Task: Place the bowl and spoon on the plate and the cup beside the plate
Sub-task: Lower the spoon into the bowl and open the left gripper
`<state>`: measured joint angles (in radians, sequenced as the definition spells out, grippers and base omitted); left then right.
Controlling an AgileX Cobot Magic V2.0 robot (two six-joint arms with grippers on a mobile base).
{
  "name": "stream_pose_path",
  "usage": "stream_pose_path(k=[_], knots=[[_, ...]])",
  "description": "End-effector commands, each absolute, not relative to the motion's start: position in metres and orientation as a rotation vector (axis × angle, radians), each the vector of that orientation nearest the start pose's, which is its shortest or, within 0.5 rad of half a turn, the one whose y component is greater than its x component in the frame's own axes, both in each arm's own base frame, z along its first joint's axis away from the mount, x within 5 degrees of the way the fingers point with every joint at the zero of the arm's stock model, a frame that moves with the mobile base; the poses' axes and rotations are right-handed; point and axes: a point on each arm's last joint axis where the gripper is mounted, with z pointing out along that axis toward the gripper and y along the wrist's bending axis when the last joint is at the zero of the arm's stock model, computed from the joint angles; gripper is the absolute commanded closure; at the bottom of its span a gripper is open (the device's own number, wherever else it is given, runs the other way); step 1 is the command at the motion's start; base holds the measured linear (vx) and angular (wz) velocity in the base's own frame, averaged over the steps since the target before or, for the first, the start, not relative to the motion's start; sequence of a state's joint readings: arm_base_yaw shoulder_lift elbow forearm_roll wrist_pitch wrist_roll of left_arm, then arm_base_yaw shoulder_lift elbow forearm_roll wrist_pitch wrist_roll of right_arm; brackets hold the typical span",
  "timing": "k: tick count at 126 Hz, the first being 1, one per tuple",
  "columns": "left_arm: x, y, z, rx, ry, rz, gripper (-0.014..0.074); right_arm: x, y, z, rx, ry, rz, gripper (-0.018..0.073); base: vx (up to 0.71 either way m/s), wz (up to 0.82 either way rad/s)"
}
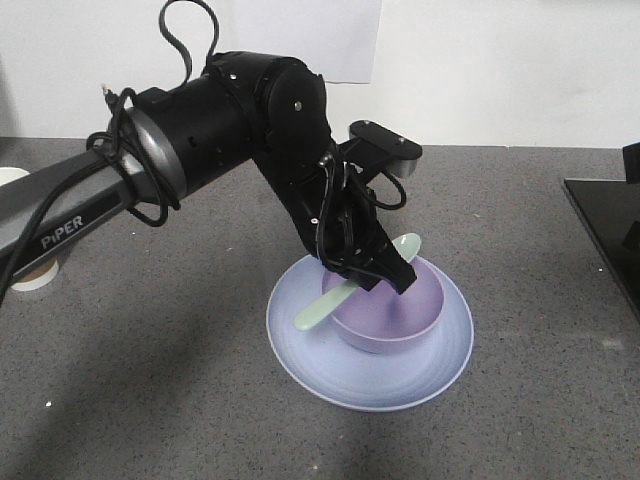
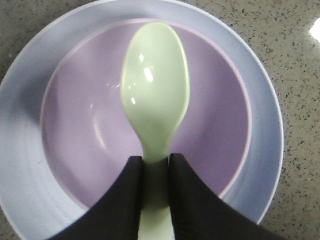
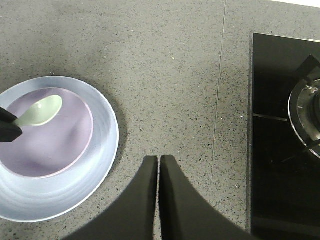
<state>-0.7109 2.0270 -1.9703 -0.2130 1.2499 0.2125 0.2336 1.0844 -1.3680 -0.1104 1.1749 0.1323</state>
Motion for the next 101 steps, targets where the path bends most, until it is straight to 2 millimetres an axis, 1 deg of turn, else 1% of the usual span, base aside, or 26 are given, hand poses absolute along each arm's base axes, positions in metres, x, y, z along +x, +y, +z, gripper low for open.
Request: stream_pose_path(k=[1, 6, 33, 76, 86, 101], knots=[[0.3108, -0.3016, 0.3299, 1.210, 2.497, -0.464, 0.0557, 0.1858, 0.0327, 0.4508, -0.119, 2.270, 0.030, 0.0561, 0.00, 0.00], [0.3120, -0.3027, 0.3265, 1.212, 2.504, -0.460, 0.0551, 0.1858, 0.0327, 0.4508, -0.119, 2.270, 0.030, 0.0561, 0.00, 0.00], [0.3125, -0.3031, 0.3251, 1.213, 2.507, -0.458, 0.0491, 0.1858, 0.0327, 0.4508, -0.119, 2.270, 0.030, 0.0561, 0.00, 0.00], [0.3124, -0.3029, 0.3255, 1.211, 2.508, -0.459, 0.0339, 0.1858, 0.0327, 0.4508, -0.119, 2.270, 0.030, 0.0561, 0.00, 0.00], [0.3122, -0.3028, 0.3261, 1.211, 2.506, -0.459, 0.0322, 0.1858, 0.0327, 0.4508, -0.119, 2.270, 0.030, 0.0561, 0.00, 0.00], [0.3122, -0.3027, 0.3288, 1.208, 2.496, -0.461, 0.0321, 0.1859, 0.0327, 0.4508, -0.119, 2.269, 0.030, 0.0561, 0.00, 0.00]])
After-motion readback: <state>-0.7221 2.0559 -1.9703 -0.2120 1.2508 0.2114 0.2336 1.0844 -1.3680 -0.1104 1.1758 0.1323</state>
